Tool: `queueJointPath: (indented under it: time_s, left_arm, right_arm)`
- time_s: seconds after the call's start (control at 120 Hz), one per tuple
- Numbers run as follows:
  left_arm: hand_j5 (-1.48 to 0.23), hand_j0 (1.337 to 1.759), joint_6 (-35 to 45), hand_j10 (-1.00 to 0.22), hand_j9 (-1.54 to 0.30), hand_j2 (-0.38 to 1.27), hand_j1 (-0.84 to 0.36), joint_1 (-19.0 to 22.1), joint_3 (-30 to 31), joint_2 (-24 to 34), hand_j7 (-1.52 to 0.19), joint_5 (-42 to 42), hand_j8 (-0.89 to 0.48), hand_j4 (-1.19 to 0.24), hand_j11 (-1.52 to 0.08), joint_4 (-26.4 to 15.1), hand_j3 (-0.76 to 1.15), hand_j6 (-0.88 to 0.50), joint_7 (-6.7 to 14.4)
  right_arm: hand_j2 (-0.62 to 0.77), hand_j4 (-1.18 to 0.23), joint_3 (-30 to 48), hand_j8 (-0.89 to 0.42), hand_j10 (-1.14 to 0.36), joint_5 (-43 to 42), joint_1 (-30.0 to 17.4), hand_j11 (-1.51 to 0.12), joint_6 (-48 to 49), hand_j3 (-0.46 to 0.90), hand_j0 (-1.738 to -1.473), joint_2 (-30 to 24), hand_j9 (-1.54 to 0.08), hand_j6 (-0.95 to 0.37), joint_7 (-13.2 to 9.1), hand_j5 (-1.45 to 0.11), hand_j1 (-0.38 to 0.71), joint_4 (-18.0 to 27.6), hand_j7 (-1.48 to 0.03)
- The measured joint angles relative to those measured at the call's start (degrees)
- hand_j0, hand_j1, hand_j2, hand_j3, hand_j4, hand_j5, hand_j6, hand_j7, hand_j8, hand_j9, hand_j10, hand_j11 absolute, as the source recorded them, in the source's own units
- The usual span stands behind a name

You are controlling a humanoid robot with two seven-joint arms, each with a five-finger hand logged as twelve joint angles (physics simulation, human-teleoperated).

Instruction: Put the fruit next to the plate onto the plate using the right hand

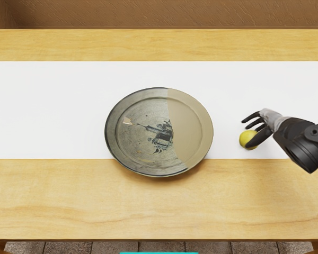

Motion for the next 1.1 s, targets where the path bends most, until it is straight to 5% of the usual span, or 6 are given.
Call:
queueJointPath:
  time_s: [0.283,0.35,0.475,0.675,1.1]
  left_arm:
    - [-0.30,1.658,0.0,-0.23,-0.30,0.05,0.07,0.0,0.0,0.0,-0.30,0.0,-0.23,-0.23,-0.30,0.0,0.00,-0.23,0.0]
    - [-0.30,1.658,0.0,-0.23,-0.30,0.05,0.07,0.1,0.0,0.0,-0.30,0.0,-0.23,-0.23,-0.30,0.0,0.00,-0.23,0.0]
    - [-0.30,1.658,0.0,-0.23,-0.30,0.05,0.07,0.0,0.0,0.0,-0.30,0.0,-0.23,-0.23,-0.30,0.0,0.00,-0.23,0.0]
    - [-0.30,1.658,0.0,-0.23,-0.30,0.05,0.07,0.0,0.0,0.0,-0.30,0.0,-0.23,-0.23,-0.30,0.0,0.00,-0.23,0.0]
    - [-0.30,1.658,0.0,-0.23,-0.30,0.05,0.07,0.0,0.0,0.0,-0.30,0.0,-0.23,-0.23,-0.30,0.0,0.00,-0.23,0.0]
  right_arm:
    - [0.04,-0.44,-0.1,-0.42,-0.44,-0.8,-1.8,-0.71,0.3,0.00,-1.646,1.3,-0.70,-0.49,0.2,-0.70,0.26,-3.7,-0.63]
    - [0.20,-0.45,-0.1,-0.43,-0.45,-1.0,-2.0,-0.72,0.3,0.00,-1.643,1.6,-0.72,-0.50,0.2,-0.71,0.30,-4.2,-0.64]
    - [0.09,-0.50,-0.2,-0.49,-0.46,-1.5,-2.6,-0.83,0.4,0.00,-1.640,2.6,-0.76,-0.55,0.2,-0.76,0.24,-5.7,-0.70]
    - [0.13,-0.57,-0.2,-0.56,-0.45,-1.1,-2.7,-0.94,0.2,0.00,-1.646,3.2,-0.78,-0.53,0.1,-0.78,0.20,-6.8,-0.76]
    - [0.17,-0.58,6.1,-0.53,-0.57,1.2,-1.1,-0.80,0.0,0.00,-1.656,0.9,-0.78,-0.50,0.0,-0.77,0.24,-6.9,-0.77]
